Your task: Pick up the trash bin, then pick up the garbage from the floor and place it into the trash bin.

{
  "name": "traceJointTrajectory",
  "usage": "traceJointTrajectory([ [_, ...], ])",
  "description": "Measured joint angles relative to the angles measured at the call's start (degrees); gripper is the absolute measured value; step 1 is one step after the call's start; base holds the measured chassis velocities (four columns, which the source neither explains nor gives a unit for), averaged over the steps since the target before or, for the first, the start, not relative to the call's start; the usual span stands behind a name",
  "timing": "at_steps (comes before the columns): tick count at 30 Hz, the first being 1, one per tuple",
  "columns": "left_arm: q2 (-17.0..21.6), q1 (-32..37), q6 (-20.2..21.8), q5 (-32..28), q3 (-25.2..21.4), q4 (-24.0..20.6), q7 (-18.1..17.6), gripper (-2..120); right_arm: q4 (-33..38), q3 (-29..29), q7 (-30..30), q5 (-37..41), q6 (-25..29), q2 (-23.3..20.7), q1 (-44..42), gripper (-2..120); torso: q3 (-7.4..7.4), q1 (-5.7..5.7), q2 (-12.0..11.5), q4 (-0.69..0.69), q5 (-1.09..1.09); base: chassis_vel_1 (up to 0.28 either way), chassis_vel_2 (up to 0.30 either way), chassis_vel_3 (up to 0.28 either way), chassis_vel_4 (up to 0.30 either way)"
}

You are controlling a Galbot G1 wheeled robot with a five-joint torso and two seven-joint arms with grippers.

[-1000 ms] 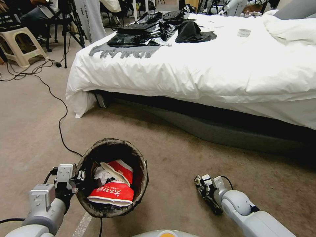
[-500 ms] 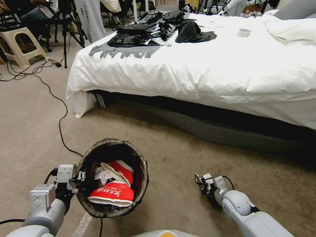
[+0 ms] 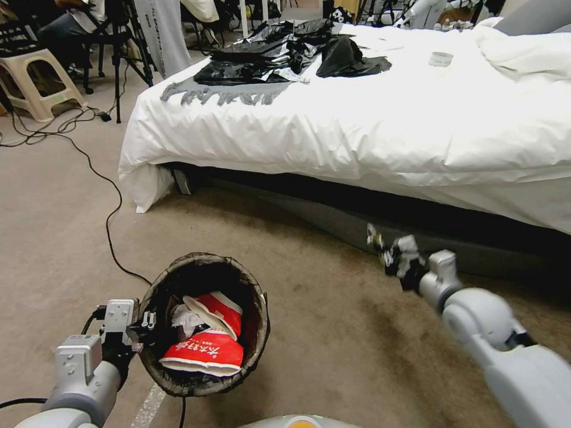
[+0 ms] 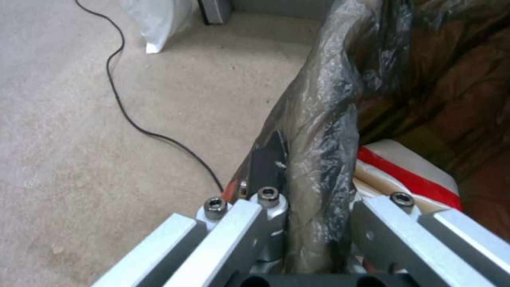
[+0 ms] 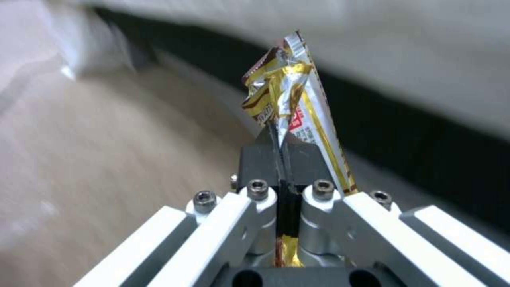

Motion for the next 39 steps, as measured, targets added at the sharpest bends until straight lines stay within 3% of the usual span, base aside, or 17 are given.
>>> traceJointTrajectory([
  [3,0.03,0.07,0.01,0.01,0.07,0.0,0.0,0,7.32,-0.23,2.53,5.09,-1.78,-0.6,2.04,0,0.0,0.0,0.0,0.01,-0.01,0.0,0.0,0.0,0.0],
  [8,0.17,0.18,0.02,0.0,0.08,0.0,0.01,0,12.85,-3.37,4.65,8.47,-2.89,-0.74,4.85,0,0.0,0.0,0.0,0.0,-0.01,0.0,0.0,0.0,0.0],
  [15,0.57,0.39,0.02,0.0,0.09,0.0,0.05,0,18.82,-15.04,8.24,13.07,-3.9,-0.7,12.8,0,0.0,0.0,0.0,0.0,0.0,0.0,0.0,0.0,0.0],
  [26,1.02,0.94,0.34,-0.15,0.32,0.0,0.05,0,19.83,-24.49,6.27,21.24,-7.04,0.87,23.78,0,0.0,0.0,0.0,0.0,0.0,0.0,0.0,0.0,0.0],
  [32,1.12,1.11,0.65,-0.35,0.57,0.0,0.04,0,20.07,-27.62,4.9,22.53,-7.43,0.81,25.53,0,0.0,0.0,0.0,-0.02,0.0,0.0,0.0,0.0,0.0],
  [39,1.52,1.09,1.2,-0.6,0.82,0.0,0.04,0,17.98,-35.26,3.2,22.47,-6.86,2.01,29.94,0,0.0,0.0,0.0,0.0,0.0,0.0,0.0,0.0,0.0],
])
